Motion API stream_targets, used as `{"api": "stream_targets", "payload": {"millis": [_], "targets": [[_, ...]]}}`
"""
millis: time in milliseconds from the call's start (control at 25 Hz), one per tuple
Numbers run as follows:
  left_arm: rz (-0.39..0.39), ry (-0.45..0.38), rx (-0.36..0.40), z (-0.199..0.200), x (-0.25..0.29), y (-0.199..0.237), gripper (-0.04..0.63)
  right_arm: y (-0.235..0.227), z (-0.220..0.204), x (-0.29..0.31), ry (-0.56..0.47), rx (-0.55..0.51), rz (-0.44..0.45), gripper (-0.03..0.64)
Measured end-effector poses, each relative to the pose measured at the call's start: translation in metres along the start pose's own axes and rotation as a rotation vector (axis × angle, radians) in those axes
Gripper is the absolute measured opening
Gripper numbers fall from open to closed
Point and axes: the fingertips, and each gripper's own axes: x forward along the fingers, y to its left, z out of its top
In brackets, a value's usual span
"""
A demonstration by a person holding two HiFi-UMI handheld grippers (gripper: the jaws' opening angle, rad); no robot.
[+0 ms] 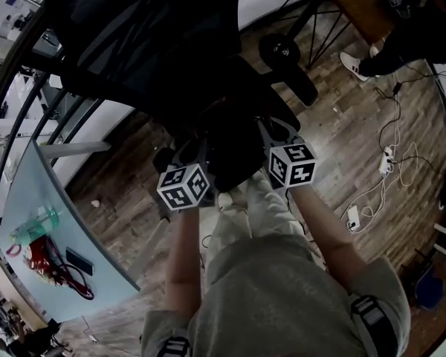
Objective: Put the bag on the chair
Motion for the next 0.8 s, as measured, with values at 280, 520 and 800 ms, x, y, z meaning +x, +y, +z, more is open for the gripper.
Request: {"api": "stream_targets", "payload": {"millis": [280, 520, 800], "targets": [[0.038, 0.032, 0.002, -0.014, 0.033, 0.02, 0.048, -0.016, -0.017, 0.035, 0.048, -0.001, -0.002, 0.044], [0.084, 0.078, -0.006, -0.031, 0.056, 0.044, 0.048, -0.024, -0.037, 0.062, 0.099, -0.009, -0.003, 0.044], [0.131, 0.126, -0.005, -0.049, 0.078, 0.066, 0.048, -0.032, -0.055, 0.086, 0.139, -0.002, -0.023, 0.044]]}}
